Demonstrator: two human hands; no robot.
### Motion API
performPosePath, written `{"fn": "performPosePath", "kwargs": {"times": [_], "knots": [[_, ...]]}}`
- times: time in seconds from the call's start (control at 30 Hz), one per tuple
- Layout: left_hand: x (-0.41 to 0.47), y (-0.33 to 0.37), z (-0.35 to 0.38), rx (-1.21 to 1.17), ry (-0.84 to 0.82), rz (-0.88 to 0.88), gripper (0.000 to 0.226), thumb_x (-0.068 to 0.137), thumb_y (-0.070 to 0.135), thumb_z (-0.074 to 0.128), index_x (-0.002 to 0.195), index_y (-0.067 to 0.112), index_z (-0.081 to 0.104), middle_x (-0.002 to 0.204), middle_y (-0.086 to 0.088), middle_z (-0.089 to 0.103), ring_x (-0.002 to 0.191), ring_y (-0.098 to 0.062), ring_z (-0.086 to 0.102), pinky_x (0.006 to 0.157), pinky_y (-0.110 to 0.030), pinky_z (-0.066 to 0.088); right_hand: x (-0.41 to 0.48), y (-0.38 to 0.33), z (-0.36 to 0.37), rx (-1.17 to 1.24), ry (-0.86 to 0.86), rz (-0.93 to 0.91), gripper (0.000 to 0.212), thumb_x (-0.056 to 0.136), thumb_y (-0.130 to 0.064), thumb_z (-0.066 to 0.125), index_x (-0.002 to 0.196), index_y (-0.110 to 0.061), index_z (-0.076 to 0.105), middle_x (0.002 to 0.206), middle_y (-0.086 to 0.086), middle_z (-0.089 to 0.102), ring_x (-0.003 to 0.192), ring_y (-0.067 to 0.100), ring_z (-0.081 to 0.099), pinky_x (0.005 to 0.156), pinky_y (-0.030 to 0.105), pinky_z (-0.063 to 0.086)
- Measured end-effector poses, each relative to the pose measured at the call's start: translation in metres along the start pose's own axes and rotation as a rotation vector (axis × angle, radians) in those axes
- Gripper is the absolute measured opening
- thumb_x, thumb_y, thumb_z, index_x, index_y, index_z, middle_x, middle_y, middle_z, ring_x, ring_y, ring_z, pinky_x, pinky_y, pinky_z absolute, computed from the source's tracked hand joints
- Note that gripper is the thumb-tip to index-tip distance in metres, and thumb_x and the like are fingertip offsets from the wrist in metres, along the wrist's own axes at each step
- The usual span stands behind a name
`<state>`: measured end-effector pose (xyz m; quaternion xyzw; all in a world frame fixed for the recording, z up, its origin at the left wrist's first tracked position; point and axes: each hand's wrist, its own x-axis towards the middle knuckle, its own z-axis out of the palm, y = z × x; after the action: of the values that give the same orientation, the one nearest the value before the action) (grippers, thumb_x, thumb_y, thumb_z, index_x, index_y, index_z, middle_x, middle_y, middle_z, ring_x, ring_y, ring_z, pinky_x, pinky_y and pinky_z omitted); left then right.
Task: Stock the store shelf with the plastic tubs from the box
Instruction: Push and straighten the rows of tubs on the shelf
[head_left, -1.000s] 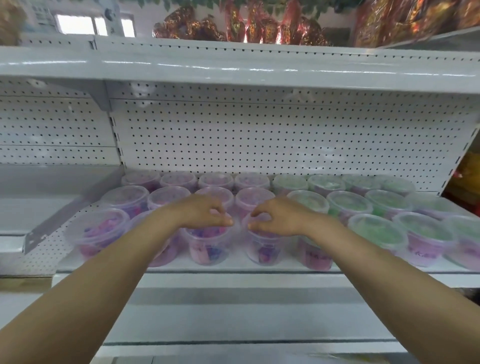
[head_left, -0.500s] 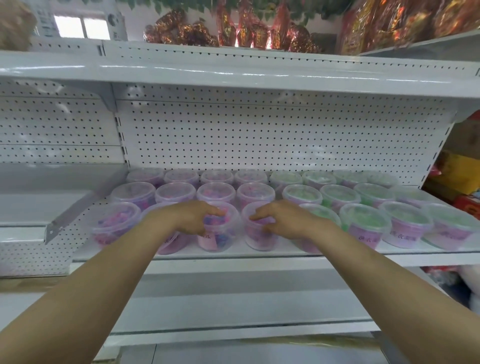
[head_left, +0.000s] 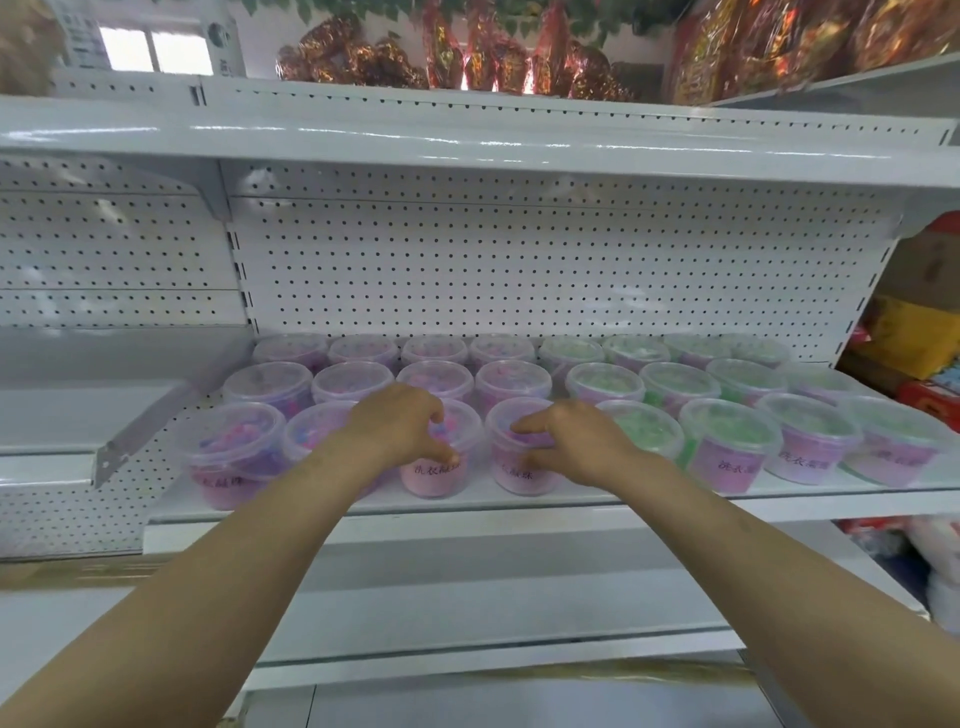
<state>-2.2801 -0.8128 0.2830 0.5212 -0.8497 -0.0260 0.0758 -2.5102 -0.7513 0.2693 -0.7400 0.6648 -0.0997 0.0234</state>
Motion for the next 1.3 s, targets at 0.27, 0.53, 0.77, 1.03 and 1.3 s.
{"fn": "performPosePath", "kwargs": {"times": [0.27, 0.53, 0.77, 1.03, 1.3], "knots": [[-0.011, 0.002, 0.009, 0.013, 0.041, -0.002, 0.07, 0.066, 0.069, 0.068, 0.122, 0.028, 0.06, 0.12, 0.0, 0.055, 0.121, -0.022, 0.042, 0.095, -0.038, 0.043, -0.008, 0.004, -0.003, -0.015, 0.045, 0.02, 0.047, 0.081, -0.046, 0.072, 0.127, -0.042, 0.063, 0.132, -0.008, 0.063, 0.121, 0.02, 0.058, 0.091, 0.036, 0.052], [-0.023, -0.001, 0.014, -0.004, 0.03, -0.011, 0.064, 0.08, 0.046, 0.07, 0.138, 0.032, 0.048, 0.139, 0.0, 0.051, 0.131, -0.021, 0.042, 0.101, -0.039, 0.043, -0.008, -0.002, 0.005, -0.03, 0.083, 0.038, 0.044, 0.083, -0.046, 0.072, 0.127, -0.039, 0.065, 0.127, -0.001, 0.067, 0.116, 0.025, 0.061, 0.089, 0.035, 0.052], [-0.023, 0.002, 0.015, -0.003, 0.034, -0.057, 0.064, 0.078, 0.048, 0.071, 0.137, 0.034, 0.048, 0.136, -0.002, 0.053, 0.128, -0.022, 0.047, 0.098, -0.04, 0.045, -0.016, 0.004, 0.005, 0.072, 0.065, 0.017, 0.044, 0.082, -0.039, 0.076, 0.124, -0.037, 0.067, 0.128, -0.008, 0.067, 0.114, 0.018, 0.065, 0.095, 0.038, 0.052], [-0.024, 0.005, 0.018, -0.017, 0.056, -0.08, 0.063, 0.078, 0.046, 0.072, 0.136, 0.032, 0.05, 0.136, 0.001, 0.055, 0.125, -0.021, 0.05, 0.096, -0.037, 0.046, -0.011, 0.005, 0.006, 0.033, 0.07, -0.002, 0.044, 0.085, -0.039, 0.072, 0.128, -0.035, 0.064, 0.13, -0.003, 0.066, 0.114, 0.021, 0.064, 0.094, 0.035, 0.051], [-0.016, 0.019, 0.008, -0.006, -0.026, -0.147, 0.064, 0.073, 0.05, 0.073, 0.129, 0.027, 0.054, 0.129, 0.003, 0.056, 0.117, -0.021, 0.053, 0.093, -0.038, 0.048, -0.004, 0.016, 0.008, -0.043, 0.078, -0.122, 0.039, 0.091, -0.044, 0.061, 0.13, -0.037, 0.062, 0.128, -0.003, 0.066, 0.115, 0.025, 0.061, 0.087, 0.033, 0.052]]}}
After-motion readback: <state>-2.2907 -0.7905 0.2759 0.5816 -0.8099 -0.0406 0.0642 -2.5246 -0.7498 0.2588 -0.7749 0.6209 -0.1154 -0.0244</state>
